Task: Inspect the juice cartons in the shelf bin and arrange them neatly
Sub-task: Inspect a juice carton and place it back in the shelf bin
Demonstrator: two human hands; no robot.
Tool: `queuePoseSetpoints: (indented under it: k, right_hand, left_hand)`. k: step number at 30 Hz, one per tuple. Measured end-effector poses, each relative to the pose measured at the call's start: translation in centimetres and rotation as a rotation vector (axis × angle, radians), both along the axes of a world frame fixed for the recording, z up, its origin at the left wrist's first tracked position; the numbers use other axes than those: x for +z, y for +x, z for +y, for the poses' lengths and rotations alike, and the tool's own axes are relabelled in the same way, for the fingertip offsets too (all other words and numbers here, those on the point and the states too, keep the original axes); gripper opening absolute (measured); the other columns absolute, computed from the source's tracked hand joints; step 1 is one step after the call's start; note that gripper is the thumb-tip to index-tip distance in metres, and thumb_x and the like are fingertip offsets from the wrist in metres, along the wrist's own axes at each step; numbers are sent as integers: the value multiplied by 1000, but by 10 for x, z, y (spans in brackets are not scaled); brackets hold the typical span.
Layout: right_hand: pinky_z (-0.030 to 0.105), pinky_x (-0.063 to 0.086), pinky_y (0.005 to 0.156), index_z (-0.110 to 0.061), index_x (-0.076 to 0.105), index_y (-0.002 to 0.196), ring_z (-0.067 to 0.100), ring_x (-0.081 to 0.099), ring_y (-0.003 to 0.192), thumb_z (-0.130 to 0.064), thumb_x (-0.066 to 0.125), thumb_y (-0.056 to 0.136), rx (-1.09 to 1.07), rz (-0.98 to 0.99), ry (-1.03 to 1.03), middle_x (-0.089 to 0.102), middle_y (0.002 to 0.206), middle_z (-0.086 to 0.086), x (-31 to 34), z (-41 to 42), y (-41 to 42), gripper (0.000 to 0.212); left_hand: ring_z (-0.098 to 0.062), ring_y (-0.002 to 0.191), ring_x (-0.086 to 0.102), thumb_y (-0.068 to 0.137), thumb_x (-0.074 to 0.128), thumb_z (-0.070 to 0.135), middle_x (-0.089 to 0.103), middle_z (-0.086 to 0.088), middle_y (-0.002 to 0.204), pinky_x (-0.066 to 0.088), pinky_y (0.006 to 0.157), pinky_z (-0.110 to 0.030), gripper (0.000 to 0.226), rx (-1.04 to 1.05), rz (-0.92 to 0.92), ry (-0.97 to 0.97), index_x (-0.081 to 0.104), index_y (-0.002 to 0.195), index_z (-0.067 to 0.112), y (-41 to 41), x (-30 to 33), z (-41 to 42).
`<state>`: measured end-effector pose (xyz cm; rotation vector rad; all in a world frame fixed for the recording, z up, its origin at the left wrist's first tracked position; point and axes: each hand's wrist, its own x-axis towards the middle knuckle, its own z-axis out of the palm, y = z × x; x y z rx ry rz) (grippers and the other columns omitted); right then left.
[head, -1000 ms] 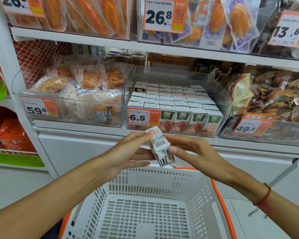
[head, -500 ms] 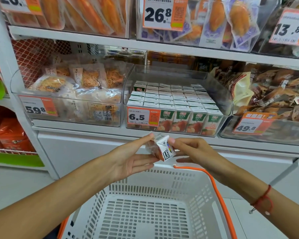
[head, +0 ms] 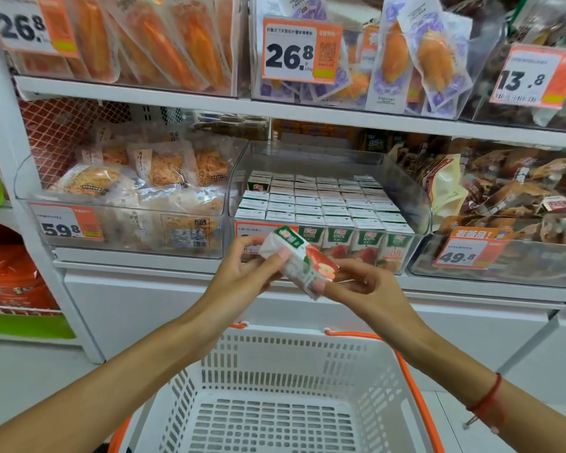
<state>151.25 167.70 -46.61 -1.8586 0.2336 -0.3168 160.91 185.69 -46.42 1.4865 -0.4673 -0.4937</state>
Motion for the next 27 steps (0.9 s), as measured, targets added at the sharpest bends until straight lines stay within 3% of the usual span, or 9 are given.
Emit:
queuePoseSetpoints:
  k: [3,6,10,13,17,20,22,25,27]
  right_hand:
    - [24,57,82,-24,68,116,4,69,89,-37,85,69,-36,-63,-247,74,95,-10,3,2,-1,52]
    - [25,52,88,-36,58,112,0,62,100,-32,85,70,24,-103,-498,65,108,-21,2,8,0,49]
    - [19,44,98,-33,52,119,-4,56,112,-37,80,76,223,-10,-337,62,116,-20,20,11,17,51]
    - [27,50,96,-26,50,130,4,62,109,-23,71,87,259,-55,-307,65,117,-9,42,11,46,48]
    - [29,56,88,-24,57,128,5,62,102,-26,69,89,226,-128,-488,66,114,-12,60,1,85,41]
    - [17,53,81,-25,56,116,-6,61,97,-31,72,86,93,-205,-537,66,105,-18,66,-16,117,35]
    - [10,50,75,-25,50,112,-8,61,93,-32,73,85,-29,-252,-616,64,100,-21,70,-28,142,36]
    - [35,57,81,-24,39,126,13,67,94,-31,70,88,-62,-253,-746,69,109,-6,71,-42,184,50]
    - [41,57,83,-28,31,140,18,69,93,-30,69,89,-47,-233,-824,71,112,-1,65,-47,210,64]
  left_hand:
    - [-14,87,74,72,72,48,76,-4,96,60,75,-24,47,31,80,43,60,111,25,10,1,8]
    - [-16,86,74,79,75,29,77,-5,90,59,78,-26,38,63,49,36,58,113,24,16,1,12]
    - [-4,87,71,76,78,24,76,11,95,54,71,-15,43,9,-166,49,57,113,31,24,20,10]
    - [8,84,67,76,78,19,72,28,87,50,61,-7,34,-8,-346,42,62,102,34,38,39,3]
    - [8,91,66,66,76,43,71,26,97,52,70,-10,43,118,-561,41,66,106,32,69,53,5]
    - [8,94,60,71,63,65,65,28,104,46,75,-15,48,368,-772,235,59,113,43,105,45,12]
    - [-5,90,60,83,58,61,66,17,113,43,73,-23,43,513,-889,399,53,122,43,127,31,15]
    - [-18,96,66,92,53,49,66,5,124,44,72,-27,43,574,-1005,510,52,132,36,150,5,10]
    - [-14,95,67,95,46,48,67,7,122,48,72,-28,43,524,-1031,487,51,135,37,157,-7,7]
